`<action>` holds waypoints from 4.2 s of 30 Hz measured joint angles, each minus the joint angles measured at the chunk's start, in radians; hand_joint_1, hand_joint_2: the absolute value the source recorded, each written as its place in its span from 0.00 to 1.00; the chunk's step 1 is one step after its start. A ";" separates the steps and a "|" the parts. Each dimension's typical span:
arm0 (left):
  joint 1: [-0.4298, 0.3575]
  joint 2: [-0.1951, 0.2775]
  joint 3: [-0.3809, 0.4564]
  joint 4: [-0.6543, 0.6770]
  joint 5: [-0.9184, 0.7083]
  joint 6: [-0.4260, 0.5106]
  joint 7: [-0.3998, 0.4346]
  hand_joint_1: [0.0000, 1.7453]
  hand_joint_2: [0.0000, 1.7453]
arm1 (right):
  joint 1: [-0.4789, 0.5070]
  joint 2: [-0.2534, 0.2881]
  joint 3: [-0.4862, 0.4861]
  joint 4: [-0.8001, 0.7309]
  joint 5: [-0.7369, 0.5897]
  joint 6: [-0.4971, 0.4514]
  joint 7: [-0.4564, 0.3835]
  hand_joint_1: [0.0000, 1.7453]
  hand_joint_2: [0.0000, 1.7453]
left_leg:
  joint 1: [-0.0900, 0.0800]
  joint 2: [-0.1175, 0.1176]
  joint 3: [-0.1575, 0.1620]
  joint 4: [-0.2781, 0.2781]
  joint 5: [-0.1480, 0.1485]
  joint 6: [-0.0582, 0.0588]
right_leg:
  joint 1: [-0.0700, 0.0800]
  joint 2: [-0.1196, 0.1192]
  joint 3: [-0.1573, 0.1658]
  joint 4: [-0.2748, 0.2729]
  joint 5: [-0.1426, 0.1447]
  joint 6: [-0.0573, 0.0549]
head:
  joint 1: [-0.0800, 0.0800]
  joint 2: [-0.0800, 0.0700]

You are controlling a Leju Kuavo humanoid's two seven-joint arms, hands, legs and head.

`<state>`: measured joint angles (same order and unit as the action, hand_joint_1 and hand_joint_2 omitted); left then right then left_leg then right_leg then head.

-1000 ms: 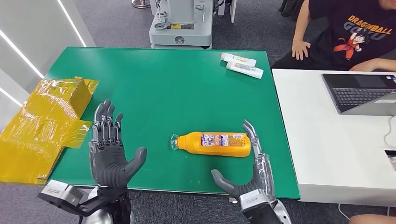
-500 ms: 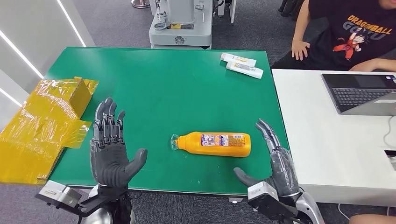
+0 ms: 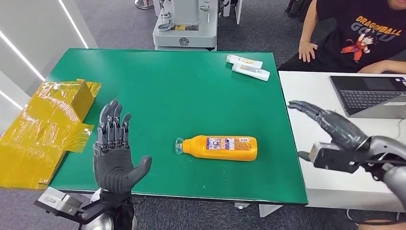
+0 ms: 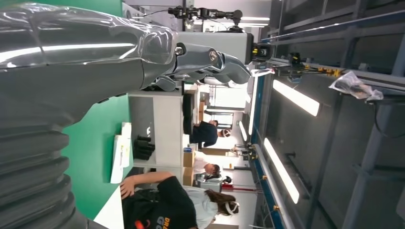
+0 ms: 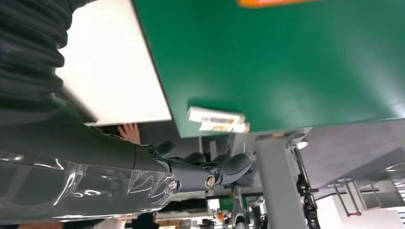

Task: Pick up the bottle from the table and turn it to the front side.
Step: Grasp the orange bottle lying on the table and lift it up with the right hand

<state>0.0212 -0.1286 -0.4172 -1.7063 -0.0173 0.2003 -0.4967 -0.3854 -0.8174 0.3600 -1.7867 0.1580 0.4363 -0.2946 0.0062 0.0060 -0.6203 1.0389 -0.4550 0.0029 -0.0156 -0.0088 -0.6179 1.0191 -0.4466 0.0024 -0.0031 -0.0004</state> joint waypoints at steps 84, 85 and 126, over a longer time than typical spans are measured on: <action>-0.127 0.011 -0.062 0.112 0.043 -0.057 0.031 0.00 1.00 | -0.464 0.504 0.795 1.063 0.051 -0.094 -0.070 0.49 1.00 | 0.004 -0.001 0.003 -0.002 0.003 -0.004 | 0.003 0.000 0.002 0.000 0.001 -0.004 | -0.003 0.000; -0.127 0.011 -0.062 0.112 0.043 -0.057 0.031 0.00 1.00 | -0.462 0.502 0.792 1.061 0.051 -0.094 -0.070 0.72 1.00 | 0.004 0.000 0.004 -0.002 0.003 -0.004 | 0.003 0.000 0.002 0.000 0.001 -0.004 | -0.003 0.000; -0.099 0.003 -0.062 0.128 0.023 -0.044 0.015 0.00 1.00 | -0.203 0.449 0.479 0.792 0.165 -0.568 -0.128 1.00 1.00 | 0.004 -0.001 0.003 -0.002 0.001 -0.003 | 0.003 0.000 0.002 -0.001 0.000 -0.002 | -0.003 0.000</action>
<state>-0.0778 -0.1251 -0.4791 -1.5785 0.0054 0.1561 -0.4818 -0.5888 -0.3687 0.8392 -0.9950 0.3226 -0.1313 -0.4222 0.0098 0.0053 -0.6174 1.0370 -0.4538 -0.0001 -0.0124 -0.0089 -0.6162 1.0184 -0.4469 0.0000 -0.0056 -0.0004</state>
